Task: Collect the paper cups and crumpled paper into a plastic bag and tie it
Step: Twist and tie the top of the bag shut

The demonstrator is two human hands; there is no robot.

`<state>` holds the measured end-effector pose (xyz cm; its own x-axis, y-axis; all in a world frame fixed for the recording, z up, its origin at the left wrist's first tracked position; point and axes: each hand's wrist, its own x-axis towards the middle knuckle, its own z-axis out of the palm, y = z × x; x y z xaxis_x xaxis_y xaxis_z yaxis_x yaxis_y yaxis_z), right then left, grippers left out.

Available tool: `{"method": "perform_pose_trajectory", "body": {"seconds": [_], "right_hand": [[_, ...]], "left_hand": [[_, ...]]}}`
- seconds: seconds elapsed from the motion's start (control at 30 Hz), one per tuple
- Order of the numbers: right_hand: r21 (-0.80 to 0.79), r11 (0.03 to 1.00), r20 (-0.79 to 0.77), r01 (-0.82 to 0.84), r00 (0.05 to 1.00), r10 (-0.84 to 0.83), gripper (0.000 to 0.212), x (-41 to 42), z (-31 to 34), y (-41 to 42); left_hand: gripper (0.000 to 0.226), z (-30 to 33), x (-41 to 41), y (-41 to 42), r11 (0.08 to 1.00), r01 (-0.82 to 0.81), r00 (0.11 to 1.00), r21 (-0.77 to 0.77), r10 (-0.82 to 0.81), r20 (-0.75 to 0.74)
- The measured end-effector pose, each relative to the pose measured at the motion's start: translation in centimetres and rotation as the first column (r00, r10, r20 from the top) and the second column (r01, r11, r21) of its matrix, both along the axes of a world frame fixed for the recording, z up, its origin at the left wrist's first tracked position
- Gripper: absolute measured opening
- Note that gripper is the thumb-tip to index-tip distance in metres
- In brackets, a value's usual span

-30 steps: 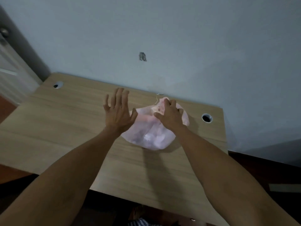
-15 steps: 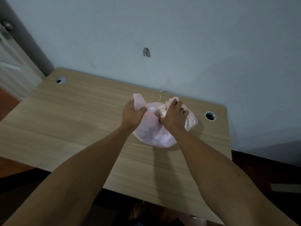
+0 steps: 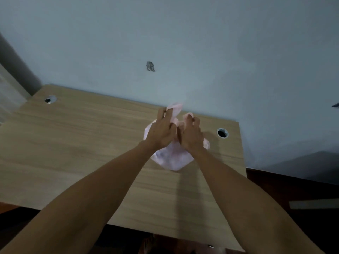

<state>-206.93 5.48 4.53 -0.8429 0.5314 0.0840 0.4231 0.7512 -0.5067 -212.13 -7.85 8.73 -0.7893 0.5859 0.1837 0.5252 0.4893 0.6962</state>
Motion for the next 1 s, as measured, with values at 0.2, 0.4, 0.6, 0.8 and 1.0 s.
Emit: {"method": "perform_pose_trajectory", "body": {"seconds": [0.2, 0.4, 0.6, 0.8, 1.0], "right_hand": [[-0.298, 0.953, -0.275, 0.059, 0.95, -0.145, 0.042, 0.3, 3.7, 2.0], [-0.593, 0.804, -0.312, 0.049, 0.906, -0.285, 0.064, 0.2, 7.2, 2.3], [-0.787, 0.617, -0.28, -0.031, 0.909, -0.311, 0.033, 0.5, 9.2, 3.0], [-0.845, 0.535, -0.267, -0.019, 0.881, -0.39, 0.02, 1.1, 9.2, 2.8], [-0.955, 0.289, -0.19, -0.07, 0.891, -0.412, 0.018, 0.9, 9.0, 1.7]], "left_hand": [[0.039, 1.7, 0.1, 0.7, 0.993, -0.116, 0.975, 0.011, 0.116, -0.189], [0.05, 4.2, 0.1, 2.1, 0.82, -0.455, 0.879, 0.347, 0.352, 0.321], [0.023, 3.6, -0.9, 2.2, 0.847, -0.449, 0.861, 0.284, 0.326, 0.39], [0.024, 4.8, 0.9, 2.3, 0.824, -0.309, 0.9, 0.475, 0.093, 0.425], [0.025, 5.4, 1.0, 2.8, 0.689, -0.457, 0.724, 0.562, -0.079, 0.685]]}}
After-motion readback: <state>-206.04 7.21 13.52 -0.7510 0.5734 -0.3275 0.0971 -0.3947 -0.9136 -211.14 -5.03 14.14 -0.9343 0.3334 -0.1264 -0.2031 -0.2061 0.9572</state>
